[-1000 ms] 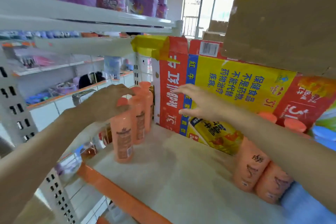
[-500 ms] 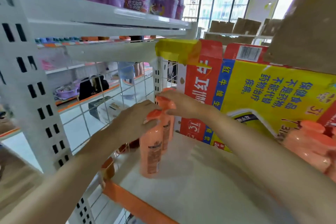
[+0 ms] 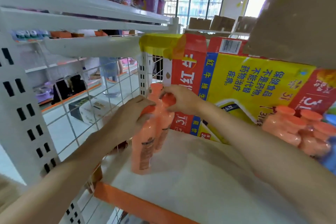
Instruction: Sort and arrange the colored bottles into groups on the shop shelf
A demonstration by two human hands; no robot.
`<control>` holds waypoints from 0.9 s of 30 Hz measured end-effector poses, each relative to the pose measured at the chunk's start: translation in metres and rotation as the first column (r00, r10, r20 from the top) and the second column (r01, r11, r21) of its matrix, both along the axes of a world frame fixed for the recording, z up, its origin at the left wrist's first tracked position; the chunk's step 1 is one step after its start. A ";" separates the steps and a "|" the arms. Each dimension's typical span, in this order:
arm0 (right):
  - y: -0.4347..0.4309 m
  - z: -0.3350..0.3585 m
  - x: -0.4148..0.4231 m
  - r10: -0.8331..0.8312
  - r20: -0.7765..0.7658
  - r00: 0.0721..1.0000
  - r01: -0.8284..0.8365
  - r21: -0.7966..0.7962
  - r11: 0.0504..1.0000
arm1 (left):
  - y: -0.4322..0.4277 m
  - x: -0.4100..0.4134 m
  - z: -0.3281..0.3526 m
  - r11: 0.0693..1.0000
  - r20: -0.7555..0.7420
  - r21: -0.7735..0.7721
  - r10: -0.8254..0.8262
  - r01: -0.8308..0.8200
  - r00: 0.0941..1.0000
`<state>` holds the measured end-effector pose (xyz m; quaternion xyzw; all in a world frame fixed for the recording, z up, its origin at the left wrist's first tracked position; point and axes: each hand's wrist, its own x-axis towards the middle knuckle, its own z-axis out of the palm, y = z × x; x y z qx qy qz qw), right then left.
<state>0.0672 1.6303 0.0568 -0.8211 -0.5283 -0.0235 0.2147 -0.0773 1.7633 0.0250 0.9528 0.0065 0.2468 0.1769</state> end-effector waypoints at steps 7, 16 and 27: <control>-0.069 0.010 -0.014 -0.146 0.013 0.989 0.147 -0.083 0.986 | -0.034 0.012 0.012 0.991 0.015 -0.032 -0.129 0.130 0.991; -0.189 0.018 -0.018 -0.265 0.009 0.964 0.264 -0.140 0.954 | -0.115 0.057 0.010 0.954 0.015 -0.073 -0.289 0.289 0.957; -0.307 0.025 -0.009 -0.312 0.069 0.948 0.320 -0.222 0.921 | -0.218 0.104 0.017 0.889 0.003 -0.017 -0.458 0.458 0.889</control>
